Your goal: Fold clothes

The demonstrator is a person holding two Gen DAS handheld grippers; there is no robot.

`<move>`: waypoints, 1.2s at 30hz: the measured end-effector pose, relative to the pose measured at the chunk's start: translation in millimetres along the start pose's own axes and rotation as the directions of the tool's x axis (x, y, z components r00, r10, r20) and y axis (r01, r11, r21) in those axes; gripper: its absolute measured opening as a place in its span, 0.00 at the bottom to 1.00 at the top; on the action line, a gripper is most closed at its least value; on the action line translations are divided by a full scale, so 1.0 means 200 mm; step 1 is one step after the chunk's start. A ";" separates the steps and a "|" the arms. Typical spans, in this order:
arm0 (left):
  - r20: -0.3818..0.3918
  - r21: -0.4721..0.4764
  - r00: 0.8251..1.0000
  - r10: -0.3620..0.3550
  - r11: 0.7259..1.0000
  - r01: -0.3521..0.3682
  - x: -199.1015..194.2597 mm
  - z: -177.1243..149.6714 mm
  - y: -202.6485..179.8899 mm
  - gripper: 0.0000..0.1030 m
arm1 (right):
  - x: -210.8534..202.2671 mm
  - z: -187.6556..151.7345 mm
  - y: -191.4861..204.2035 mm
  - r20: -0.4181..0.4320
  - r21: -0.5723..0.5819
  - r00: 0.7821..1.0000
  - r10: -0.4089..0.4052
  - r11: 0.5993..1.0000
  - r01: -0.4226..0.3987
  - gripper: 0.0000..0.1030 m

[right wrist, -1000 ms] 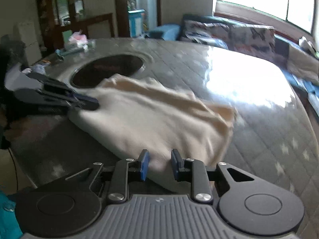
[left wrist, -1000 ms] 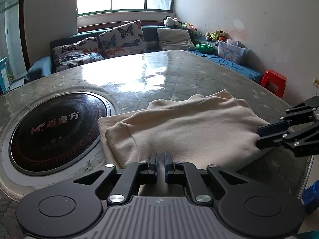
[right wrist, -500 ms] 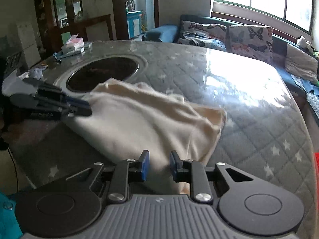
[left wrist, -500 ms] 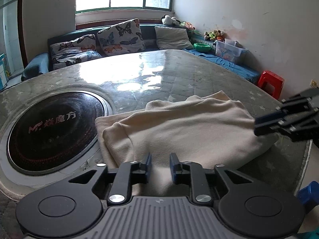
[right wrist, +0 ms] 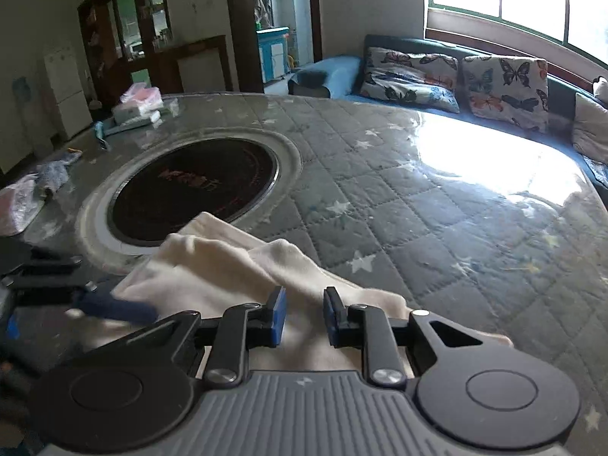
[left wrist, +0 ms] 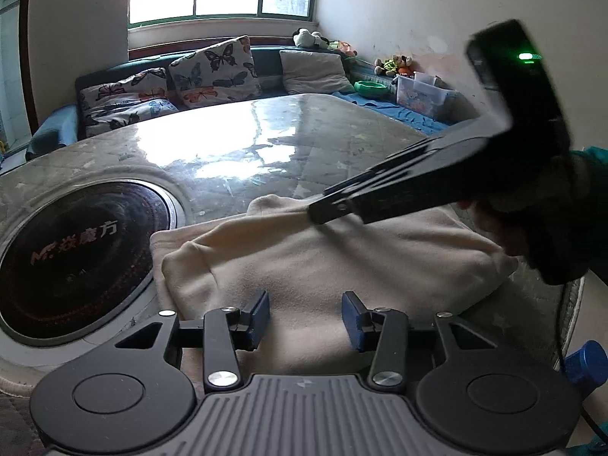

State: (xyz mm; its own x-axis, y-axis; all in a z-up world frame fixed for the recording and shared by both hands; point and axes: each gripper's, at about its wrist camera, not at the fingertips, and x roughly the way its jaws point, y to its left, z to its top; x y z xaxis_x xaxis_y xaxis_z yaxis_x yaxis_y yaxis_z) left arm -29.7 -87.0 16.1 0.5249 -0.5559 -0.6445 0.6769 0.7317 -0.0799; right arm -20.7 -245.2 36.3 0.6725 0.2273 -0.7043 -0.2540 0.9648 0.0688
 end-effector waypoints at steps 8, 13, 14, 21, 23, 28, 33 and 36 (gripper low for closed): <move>0.023 -0.030 1.000 0.011 1.000 -0.010 -0.03 0.02 0.05 0.50 | 0.01 0.02 0.00 0.009 -0.004 1.000 -0.004 1.000 0.004 0.19; 0.009 -0.060 0.999 0.040 0.997 -0.039 -0.02 0.02 0.10 0.50 | 0.08 0.03 0.02 -0.003 -0.008 1.000 -0.015 1.000 0.015 0.19; 0.008 -0.063 0.999 0.046 0.997 -0.045 -0.03 0.02 0.11 0.50 | 0.08 0.04 0.01 0.000 -0.002 1.000 -0.015 1.000 0.015 0.19; -0.011 -0.124 0.998 0.063 0.990 -0.064 -0.03 -0.01 0.18 0.50 | -0.03 0.05 0.06 0.027 -0.043 0.999 -0.021 0.999 0.022 0.20; -0.006 -0.114 0.998 0.069 0.991 -0.069 -0.03 -0.02 0.18 0.50 | -0.07 0.03 0.09 0.031 -0.064 0.999 -0.018 0.998 0.020 0.20; -0.003 -0.092 0.996 0.088 0.992 -0.088 -0.03 -0.03 0.17 0.50 | -0.17 -0.02 0.16 0.025 -0.119 1.000 -0.002 0.993 0.005 0.20; 0.009 -0.133 0.996 0.093 0.987 -0.091 -0.10 -0.03 0.23 0.51 | -0.26 -0.08 0.26 0.021 -0.176 0.999 0.028 0.984 -0.024 0.21; -0.002 -0.128 0.994 0.107 0.986 -0.106 -0.12 -0.06 0.24 0.51 | -0.29 -0.11 0.33 0.014 -0.235 0.998 0.053 0.971 -0.048 0.23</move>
State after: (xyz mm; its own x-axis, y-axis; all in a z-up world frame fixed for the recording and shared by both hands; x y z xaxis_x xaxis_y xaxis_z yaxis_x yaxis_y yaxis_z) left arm -15.6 -34.5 18.7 0.5931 -0.4736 -0.6512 0.5454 0.8312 -0.1077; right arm -90.9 -197.7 66.6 0.6680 0.2800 -0.6895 -0.4423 0.8945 -0.0652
